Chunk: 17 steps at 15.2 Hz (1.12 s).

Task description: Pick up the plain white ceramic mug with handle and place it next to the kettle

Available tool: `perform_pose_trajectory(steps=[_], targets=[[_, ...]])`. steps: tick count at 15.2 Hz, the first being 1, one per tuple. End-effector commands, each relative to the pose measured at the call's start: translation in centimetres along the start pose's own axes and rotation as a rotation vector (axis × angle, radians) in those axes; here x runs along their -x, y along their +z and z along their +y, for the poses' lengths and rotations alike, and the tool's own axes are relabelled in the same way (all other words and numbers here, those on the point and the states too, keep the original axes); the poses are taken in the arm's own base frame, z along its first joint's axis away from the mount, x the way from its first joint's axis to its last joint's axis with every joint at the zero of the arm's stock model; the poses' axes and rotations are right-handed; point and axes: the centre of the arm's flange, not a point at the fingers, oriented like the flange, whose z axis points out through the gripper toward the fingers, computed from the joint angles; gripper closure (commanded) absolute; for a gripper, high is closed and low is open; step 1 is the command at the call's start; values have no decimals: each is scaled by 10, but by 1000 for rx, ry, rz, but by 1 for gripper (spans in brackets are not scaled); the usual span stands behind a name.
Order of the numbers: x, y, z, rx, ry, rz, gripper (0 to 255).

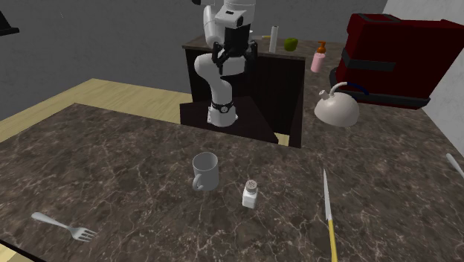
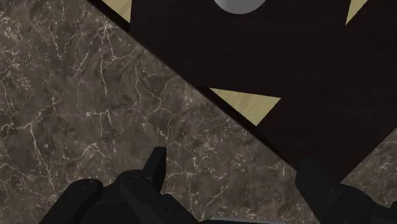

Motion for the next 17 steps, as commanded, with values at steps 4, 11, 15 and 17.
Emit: perform_pose_trajectory(steps=[4,11,15,17], targets=[[-23,22,19,-1,-36,23,0],[-80,73,62,-4,-119,78,0],[-116,100,83,-5,-167,109,0],[-135,113,93,-6,-190,124,0]])
